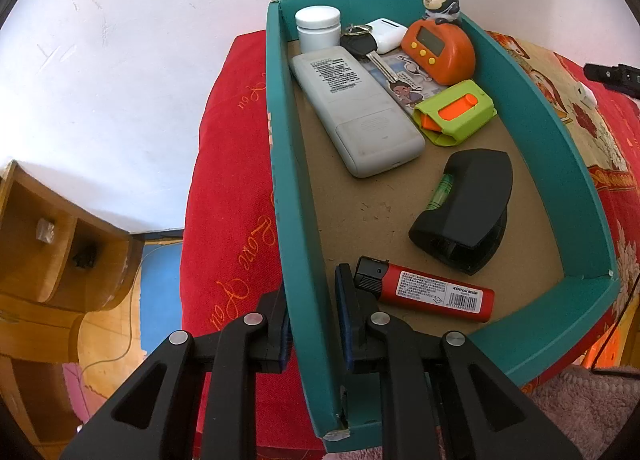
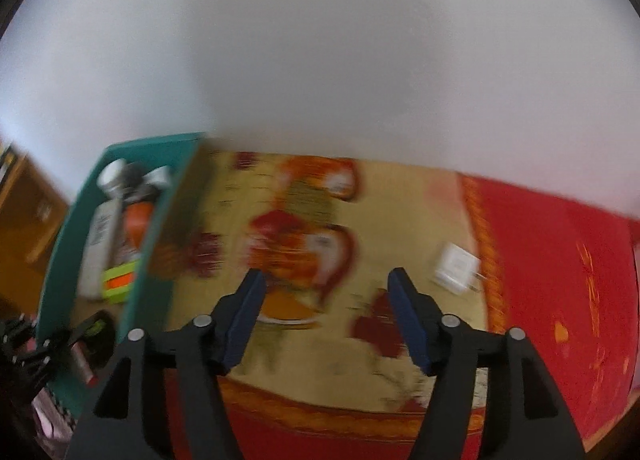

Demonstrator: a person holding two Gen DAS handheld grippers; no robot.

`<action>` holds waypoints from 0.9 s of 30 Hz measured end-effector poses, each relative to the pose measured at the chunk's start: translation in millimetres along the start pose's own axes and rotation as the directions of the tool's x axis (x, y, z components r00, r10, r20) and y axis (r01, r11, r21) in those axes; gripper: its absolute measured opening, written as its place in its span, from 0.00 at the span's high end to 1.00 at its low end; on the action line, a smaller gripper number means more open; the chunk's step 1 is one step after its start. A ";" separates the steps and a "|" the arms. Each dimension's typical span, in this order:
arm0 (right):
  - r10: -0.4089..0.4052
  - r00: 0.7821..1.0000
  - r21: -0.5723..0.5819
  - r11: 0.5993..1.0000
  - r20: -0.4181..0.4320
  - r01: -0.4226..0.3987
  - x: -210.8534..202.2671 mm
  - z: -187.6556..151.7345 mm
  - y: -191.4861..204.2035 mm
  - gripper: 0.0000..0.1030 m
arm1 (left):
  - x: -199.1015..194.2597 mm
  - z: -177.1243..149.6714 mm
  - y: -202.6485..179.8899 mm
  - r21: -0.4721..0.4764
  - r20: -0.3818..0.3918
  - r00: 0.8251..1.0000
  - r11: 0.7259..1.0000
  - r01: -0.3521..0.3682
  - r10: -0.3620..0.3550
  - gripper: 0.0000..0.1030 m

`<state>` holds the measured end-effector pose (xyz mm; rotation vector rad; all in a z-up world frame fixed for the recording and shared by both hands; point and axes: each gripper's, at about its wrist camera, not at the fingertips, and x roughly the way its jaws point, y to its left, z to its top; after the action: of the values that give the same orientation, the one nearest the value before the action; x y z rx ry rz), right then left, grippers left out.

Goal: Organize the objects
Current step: 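Move the right tool to the white plug charger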

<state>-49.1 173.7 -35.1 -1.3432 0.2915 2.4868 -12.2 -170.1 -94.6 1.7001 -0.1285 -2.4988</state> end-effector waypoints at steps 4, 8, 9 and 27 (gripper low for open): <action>-0.047 0.999 0.152 0.987 -0.025 0.050 17.5 -1.1 -46.3 0.33 | 0.6 0.0 -1.3 0.000 0.001 1.000 1.000 -0.003 0.003 0.82; -0.082 0.994 0.238 0.967 -0.069 0.096 38.9 -3.8 -76.5 0.27 | 0.7 -0.2 -2.0 0.000 0.002 1.000 1.000 -0.007 0.007 0.82; -0.100 0.992 0.241 0.964 -0.074 0.115 40.8 -3.7 -78.3 0.26 | 0.7 0.0 -2.3 0.000 0.003 1.000 1.000 -0.008 0.008 0.82; -0.136 0.984 0.302 0.939 -0.111 0.164 61.7 -2.2 -90.0 0.26 | -1.0 -0.9 -2.8 0.001 0.002 1.000 1.000 -0.012 0.012 0.83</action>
<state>-47.6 267.2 -91.2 -1.2918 0.5532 2.1518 -11.2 -167.2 -94.4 1.6918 -0.1395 -2.4926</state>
